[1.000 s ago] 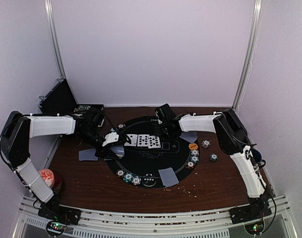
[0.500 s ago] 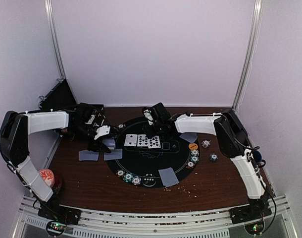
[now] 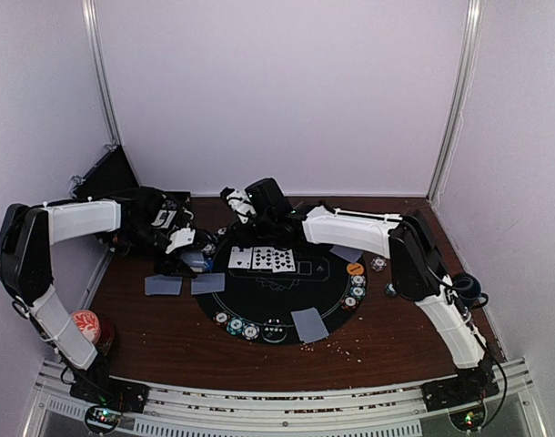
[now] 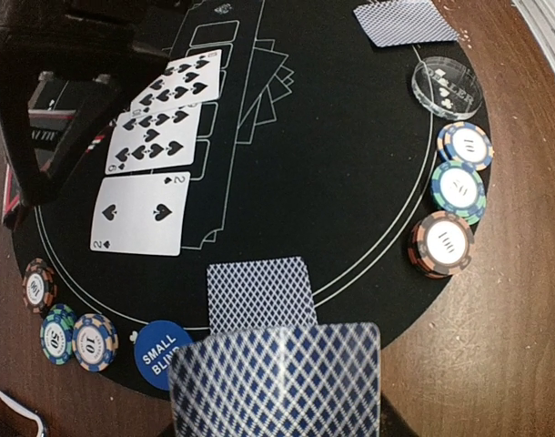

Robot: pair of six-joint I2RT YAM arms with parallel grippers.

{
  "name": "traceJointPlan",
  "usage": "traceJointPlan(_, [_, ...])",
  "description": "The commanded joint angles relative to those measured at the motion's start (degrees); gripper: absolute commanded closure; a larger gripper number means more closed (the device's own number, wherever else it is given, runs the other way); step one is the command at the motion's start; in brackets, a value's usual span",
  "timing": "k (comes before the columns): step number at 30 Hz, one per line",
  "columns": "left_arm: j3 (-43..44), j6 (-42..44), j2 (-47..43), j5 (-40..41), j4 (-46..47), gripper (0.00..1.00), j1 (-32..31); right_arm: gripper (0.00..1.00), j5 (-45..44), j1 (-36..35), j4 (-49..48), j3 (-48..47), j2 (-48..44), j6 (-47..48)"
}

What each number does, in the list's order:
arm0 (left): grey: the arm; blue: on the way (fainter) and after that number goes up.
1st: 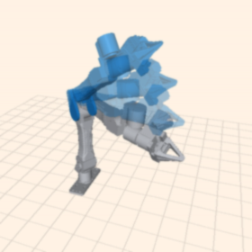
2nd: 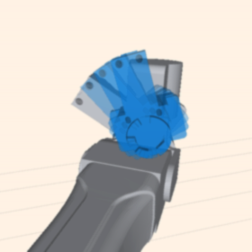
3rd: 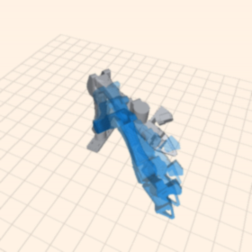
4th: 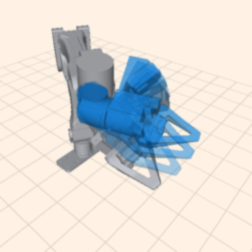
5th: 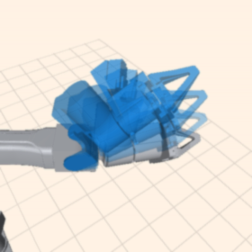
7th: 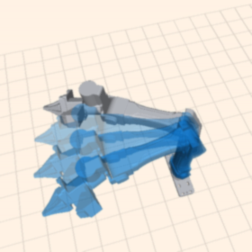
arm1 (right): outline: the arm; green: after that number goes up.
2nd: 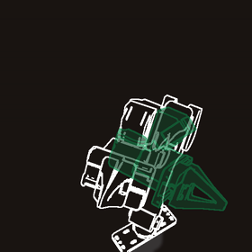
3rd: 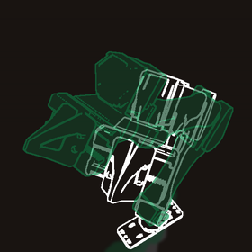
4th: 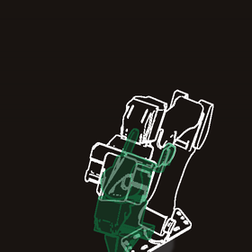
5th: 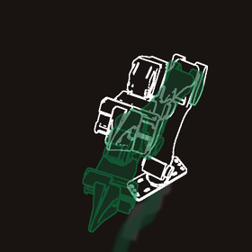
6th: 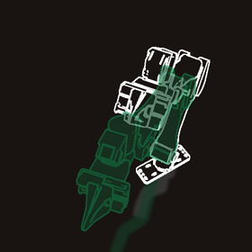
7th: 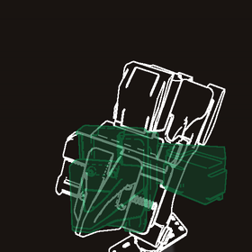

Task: Distribute texas hold em gaming equipment
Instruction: Place the all-in button in the small blind area.

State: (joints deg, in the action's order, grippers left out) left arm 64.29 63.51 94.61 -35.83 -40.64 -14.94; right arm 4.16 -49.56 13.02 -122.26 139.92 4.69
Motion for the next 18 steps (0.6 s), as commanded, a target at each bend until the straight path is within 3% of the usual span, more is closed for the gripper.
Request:
traceJointPlan(1, [1.72,1.52,-0.23,-1.69,-0.99,0.58,0.52,0.48,2.42,-0.82,-0.45,-2.81,3.38,2.68])
traceJointPlan(18, [1.8,1.71,0.18,-2.46,-1.02,0.58,0.53,0.42,1.95,-2.77,-2.73,-8.09,9.52,9.11])
